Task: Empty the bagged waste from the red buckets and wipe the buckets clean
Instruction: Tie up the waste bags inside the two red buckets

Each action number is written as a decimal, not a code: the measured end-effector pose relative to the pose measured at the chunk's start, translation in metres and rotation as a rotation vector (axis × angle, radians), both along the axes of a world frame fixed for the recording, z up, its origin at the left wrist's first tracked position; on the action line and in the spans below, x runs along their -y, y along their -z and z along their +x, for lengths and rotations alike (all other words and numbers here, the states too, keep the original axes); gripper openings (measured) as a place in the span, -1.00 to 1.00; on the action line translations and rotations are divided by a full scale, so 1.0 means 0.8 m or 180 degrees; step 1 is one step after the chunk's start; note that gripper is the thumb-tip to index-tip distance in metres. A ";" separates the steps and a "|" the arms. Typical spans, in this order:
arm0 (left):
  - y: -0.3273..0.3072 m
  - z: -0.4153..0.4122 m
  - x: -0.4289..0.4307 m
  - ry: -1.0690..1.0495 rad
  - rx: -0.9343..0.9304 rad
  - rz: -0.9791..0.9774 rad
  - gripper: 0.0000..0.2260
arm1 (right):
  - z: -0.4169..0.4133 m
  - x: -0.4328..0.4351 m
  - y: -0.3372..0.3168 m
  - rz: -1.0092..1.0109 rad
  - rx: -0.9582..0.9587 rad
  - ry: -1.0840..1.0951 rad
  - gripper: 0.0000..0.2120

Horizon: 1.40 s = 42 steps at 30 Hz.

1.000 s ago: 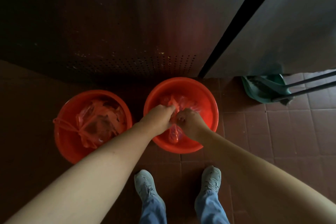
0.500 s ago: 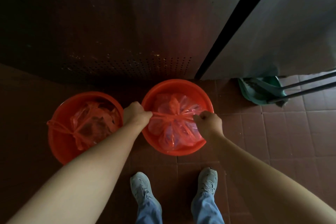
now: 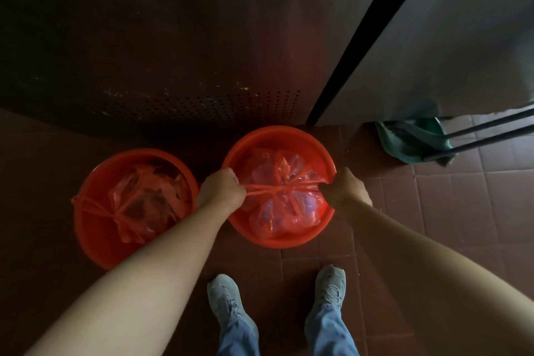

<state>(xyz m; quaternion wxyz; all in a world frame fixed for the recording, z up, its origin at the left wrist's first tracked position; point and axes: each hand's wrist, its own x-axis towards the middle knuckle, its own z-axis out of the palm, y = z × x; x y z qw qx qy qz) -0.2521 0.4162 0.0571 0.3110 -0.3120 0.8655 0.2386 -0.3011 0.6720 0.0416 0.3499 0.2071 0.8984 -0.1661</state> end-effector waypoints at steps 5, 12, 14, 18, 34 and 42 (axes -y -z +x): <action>0.005 0.018 0.016 0.0581 -0.0441 -0.0318 -0.92 | -0.003 -0.028 0.013 -0.0511 -0.0151 -0.0463 -0.76; 0.022 0.022 0.023 0.1331 -0.0961 -0.0359 -0.95 | 0.001 -0.026 0.021 -0.0832 -0.0315 -0.0334 -0.78; 0.022 0.022 0.020 0.1108 -0.0883 0.0059 -0.91 | -0.001 -0.019 0.016 -0.1081 -0.0260 -0.0024 -0.72; 0.010 0.024 0.013 -0.0235 -0.0530 0.1180 -0.86 | 0.007 -0.005 -0.009 -0.1960 0.0191 0.0904 -0.85; -0.081 0.053 -0.044 -0.1233 -0.0360 0.2245 -0.76 | 0.048 0.128 -0.065 -0.1982 0.1066 0.2026 -0.80; -0.068 0.075 -0.029 -0.0855 -0.0328 0.2188 -0.71 | 0.053 0.136 -0.069 -0.2073 0.0680 0.2096 -0.87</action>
